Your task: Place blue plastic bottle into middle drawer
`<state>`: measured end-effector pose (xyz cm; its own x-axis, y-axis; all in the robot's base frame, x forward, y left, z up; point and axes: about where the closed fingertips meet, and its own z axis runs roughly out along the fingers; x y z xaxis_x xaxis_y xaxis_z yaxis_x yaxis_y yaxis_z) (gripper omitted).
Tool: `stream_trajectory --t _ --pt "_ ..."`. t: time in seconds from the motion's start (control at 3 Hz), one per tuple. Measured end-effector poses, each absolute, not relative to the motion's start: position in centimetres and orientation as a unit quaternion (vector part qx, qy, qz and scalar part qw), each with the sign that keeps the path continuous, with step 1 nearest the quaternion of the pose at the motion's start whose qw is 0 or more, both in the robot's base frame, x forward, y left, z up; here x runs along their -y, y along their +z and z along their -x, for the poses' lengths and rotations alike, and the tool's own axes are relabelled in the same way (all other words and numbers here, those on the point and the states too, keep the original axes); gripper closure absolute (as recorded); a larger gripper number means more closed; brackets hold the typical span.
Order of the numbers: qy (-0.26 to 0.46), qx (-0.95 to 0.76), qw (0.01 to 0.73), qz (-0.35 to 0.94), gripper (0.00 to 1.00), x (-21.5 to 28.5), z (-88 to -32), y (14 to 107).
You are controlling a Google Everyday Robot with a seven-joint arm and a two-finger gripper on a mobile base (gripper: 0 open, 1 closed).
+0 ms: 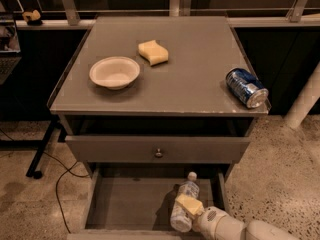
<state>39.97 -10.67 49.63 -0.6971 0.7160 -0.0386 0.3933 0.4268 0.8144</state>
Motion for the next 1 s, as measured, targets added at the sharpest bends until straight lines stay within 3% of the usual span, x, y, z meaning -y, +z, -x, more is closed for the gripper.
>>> stream_trajectory --t 1.0 --pt "0.413 -0.832 0.185 -0.322 1.0 7.4 -44.4 47.8"
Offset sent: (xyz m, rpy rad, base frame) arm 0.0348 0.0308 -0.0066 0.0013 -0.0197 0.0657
